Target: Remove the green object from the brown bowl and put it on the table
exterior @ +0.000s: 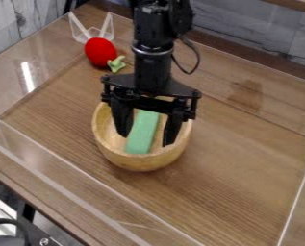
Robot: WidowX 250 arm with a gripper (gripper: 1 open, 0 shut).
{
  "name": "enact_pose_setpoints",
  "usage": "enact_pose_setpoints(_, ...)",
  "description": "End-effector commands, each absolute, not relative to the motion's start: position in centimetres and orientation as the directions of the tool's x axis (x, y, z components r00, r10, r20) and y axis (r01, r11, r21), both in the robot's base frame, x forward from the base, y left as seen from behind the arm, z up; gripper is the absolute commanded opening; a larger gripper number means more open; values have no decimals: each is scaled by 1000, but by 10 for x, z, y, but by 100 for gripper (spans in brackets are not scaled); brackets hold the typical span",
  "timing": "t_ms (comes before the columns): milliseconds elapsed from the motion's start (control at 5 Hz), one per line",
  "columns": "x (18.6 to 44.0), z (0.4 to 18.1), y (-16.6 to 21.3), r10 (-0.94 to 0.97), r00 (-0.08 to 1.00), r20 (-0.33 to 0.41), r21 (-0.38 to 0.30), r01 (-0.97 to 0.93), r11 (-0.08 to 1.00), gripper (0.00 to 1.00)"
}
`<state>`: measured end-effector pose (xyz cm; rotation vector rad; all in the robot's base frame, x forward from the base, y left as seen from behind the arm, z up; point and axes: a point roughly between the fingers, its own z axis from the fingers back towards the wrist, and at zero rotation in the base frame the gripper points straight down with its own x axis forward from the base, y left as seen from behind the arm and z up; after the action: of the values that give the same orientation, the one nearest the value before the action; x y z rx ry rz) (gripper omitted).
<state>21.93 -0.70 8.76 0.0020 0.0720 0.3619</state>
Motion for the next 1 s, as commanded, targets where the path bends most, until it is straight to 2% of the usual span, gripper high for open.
enact_pose_setpoints(0,220,86,-1,405,914,-17,4,-405,914,100)
enact_pose_setpoints(200,218,77,6,477,879,8,-6,-477,879,100)
enact_pose_setpoints(600,229,58,29,490,871,24,-17,-490,872,100)
enact_pose_setpoints(800,230,56,24,545,838,31,-22,-544,839,100)
